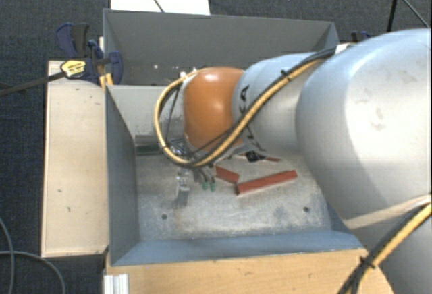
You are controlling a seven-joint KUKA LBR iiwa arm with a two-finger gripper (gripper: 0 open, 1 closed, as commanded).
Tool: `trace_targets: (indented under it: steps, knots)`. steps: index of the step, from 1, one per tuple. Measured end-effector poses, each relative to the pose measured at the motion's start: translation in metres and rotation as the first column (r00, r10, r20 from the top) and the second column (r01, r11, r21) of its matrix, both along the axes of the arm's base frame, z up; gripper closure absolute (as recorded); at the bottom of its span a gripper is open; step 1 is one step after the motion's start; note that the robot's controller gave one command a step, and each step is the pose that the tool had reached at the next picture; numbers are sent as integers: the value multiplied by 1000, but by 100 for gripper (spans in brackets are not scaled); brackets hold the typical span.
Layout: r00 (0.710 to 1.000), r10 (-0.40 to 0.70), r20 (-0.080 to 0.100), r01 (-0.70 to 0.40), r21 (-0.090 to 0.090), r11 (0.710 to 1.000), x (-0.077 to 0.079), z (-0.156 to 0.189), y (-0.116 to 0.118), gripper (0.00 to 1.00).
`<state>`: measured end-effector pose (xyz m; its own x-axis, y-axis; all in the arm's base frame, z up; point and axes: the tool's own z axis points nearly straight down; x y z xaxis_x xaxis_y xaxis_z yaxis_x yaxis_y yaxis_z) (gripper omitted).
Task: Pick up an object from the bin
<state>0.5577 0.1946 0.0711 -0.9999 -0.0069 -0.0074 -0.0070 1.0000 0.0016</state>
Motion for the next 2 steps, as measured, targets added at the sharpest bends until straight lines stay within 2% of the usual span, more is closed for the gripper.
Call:
trace_targets:
  steps: [1,2]
  knots:
    - [946,324,-7,-324,-4,946,2,0,-65,0]
    - [846,533,-9,-533,-4,846,-2,0,-170,0]
